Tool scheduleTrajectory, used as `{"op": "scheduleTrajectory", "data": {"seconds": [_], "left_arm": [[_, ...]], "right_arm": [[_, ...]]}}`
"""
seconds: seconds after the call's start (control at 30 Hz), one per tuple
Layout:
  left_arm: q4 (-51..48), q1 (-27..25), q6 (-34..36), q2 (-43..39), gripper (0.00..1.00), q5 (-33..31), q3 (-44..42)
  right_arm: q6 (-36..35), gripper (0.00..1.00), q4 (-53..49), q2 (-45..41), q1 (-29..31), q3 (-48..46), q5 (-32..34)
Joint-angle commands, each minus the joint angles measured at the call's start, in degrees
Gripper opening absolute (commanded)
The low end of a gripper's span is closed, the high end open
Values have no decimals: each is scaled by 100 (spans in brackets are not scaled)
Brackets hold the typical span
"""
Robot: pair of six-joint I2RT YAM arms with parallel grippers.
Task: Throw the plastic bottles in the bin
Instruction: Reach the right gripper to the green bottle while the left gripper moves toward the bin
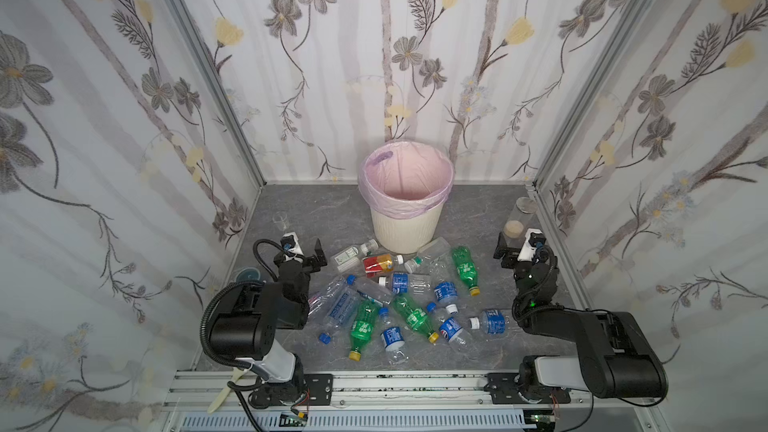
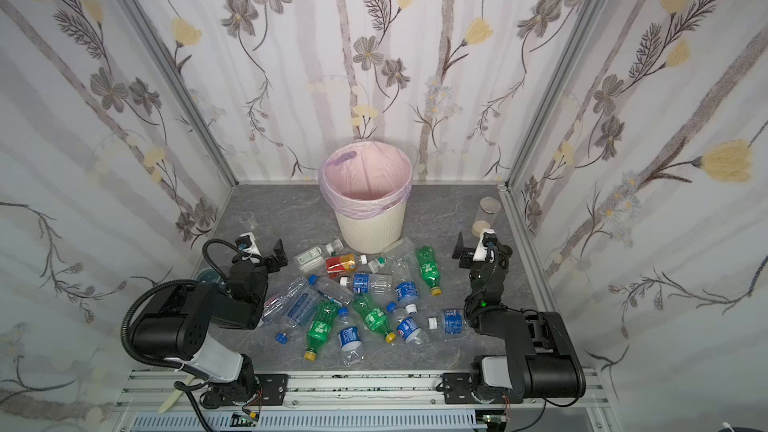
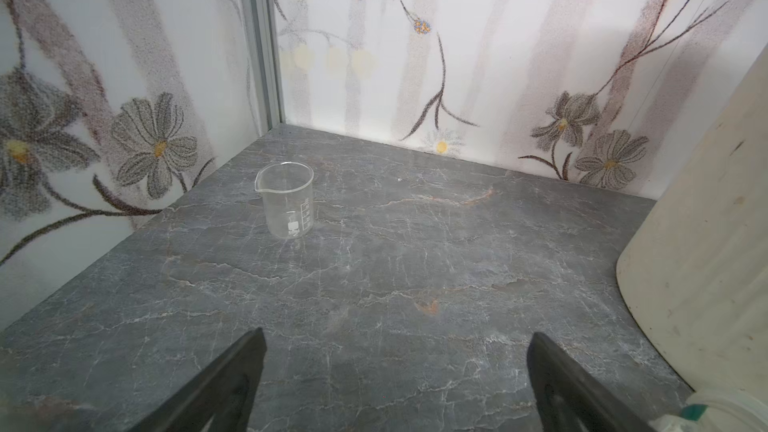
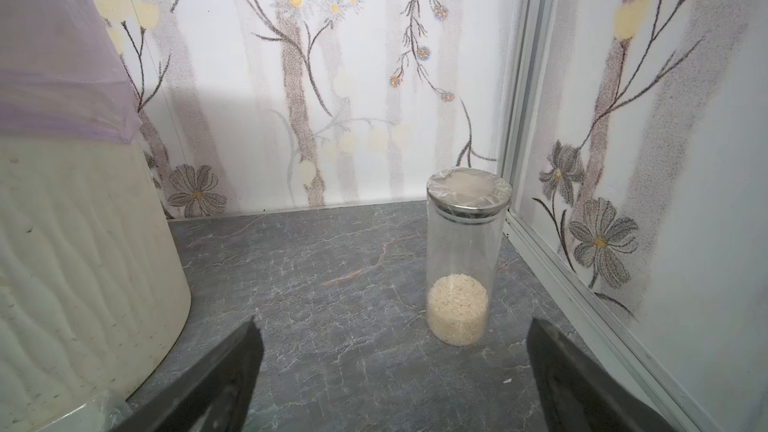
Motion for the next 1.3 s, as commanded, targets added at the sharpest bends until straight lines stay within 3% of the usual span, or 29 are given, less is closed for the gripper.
{"op": "scheduleTrajectory", "data": {"seconds": [0.0, 0.87, 0.97, 1.07, 1.27], "left_arm": [[313, -2, 91, 16, 100, -60, 37], [319, -22, 109, 13, 100, -82, 32], [295, -33, 119, -310, 100, -103, -83], [-22, -69, 86, -998, 100, -409, -210], [-1757, -474, -30, -2403, 100, -1060, 227]], "right_arm": [[-92, 100, 210, 16, -7, 29, -46], [-78, 100, 183, 16, -24, 53, -90], [-100, 100, 173, -54, -9, 39, -99], [-177, 100, -539, -534, 115, 204, 123], [174, 100, -3399, -1720, 497, 1189, 490]]}}
